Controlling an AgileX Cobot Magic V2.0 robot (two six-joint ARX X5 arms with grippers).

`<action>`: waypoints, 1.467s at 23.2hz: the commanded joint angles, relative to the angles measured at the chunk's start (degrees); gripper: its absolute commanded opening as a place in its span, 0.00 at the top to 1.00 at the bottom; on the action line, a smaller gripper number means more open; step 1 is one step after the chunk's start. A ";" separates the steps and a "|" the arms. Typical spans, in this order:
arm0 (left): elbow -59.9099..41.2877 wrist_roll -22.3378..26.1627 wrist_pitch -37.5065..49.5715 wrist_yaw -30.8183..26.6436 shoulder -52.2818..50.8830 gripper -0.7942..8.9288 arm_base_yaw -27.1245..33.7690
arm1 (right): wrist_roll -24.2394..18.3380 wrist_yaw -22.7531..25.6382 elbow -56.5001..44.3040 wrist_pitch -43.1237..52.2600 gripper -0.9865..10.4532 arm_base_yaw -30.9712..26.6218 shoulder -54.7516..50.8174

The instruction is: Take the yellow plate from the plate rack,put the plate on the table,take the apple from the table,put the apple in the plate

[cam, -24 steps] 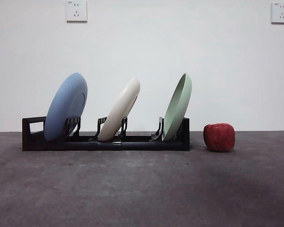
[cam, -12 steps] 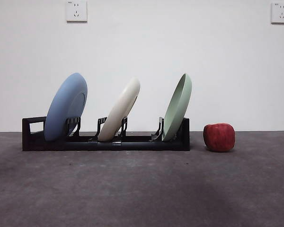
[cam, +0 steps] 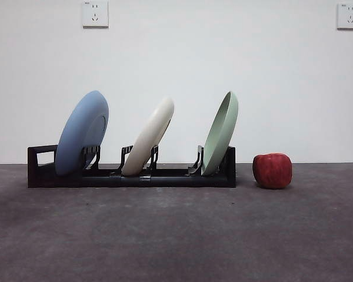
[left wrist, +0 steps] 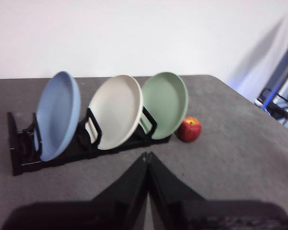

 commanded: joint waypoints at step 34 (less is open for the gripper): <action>14.49 13.42 9.60 4.46 34.99 0.30 -16.26 | -2.23 -8.22 1.97 -3.06 0.42 0.04 7.34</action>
